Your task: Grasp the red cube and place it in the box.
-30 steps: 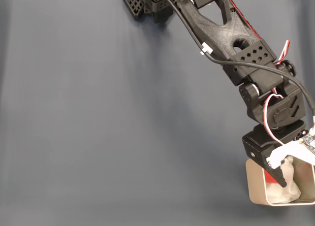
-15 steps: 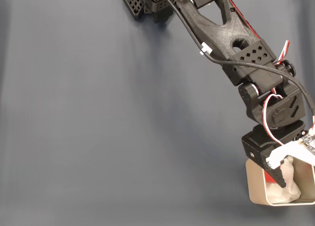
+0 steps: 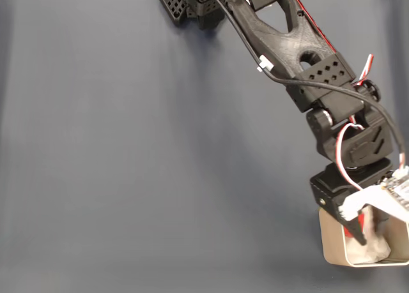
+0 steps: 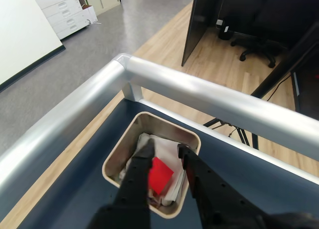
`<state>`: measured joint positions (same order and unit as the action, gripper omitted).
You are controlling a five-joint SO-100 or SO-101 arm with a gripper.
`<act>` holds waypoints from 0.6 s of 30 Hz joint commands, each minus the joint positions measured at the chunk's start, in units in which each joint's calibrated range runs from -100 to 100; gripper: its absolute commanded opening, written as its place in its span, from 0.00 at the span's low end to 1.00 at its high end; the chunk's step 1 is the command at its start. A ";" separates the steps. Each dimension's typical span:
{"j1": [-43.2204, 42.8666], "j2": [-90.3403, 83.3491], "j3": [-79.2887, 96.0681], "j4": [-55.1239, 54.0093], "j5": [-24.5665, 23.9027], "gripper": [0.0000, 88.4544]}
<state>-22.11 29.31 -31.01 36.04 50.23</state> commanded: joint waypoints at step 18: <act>17.35 -47.85 42.51 -4.81 -2.64 0.00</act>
<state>-6.60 -7.69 4.07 32.78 48.03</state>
